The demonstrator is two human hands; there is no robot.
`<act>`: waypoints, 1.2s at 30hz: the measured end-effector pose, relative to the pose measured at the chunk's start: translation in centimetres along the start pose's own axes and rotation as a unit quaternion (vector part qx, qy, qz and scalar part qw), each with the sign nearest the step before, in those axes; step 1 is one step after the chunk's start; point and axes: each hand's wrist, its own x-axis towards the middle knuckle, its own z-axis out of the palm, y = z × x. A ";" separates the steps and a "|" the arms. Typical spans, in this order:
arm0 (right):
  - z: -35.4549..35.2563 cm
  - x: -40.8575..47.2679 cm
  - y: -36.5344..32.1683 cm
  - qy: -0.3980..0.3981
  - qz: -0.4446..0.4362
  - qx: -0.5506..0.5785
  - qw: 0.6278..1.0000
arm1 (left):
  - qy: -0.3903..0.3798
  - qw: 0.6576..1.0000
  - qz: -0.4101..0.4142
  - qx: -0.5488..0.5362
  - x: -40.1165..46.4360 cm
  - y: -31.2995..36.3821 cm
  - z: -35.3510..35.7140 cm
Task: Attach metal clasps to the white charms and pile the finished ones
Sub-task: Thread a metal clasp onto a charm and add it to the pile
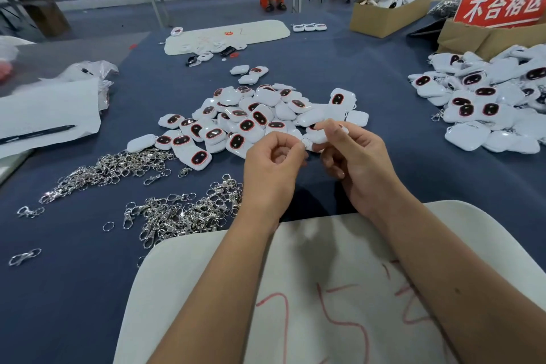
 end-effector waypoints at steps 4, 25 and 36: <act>-0.2 0.1 0.0 0.017 0.023 0.006 1.000 | 0.050 0.998 0.028 0.000 0.2 -0.3 -0.1; -0.2 0.5 0.7 0.169 -0.053 -0.034 0.984 | 0.072 0.997 -0.006 -0.012 0.4 -1.0 1.3; -5.6 1.8 -2.5 0.427 -0.161 -0.035 0.889 | -0.081 0.994 -0.064 -0.037 2.5 0.0 13.5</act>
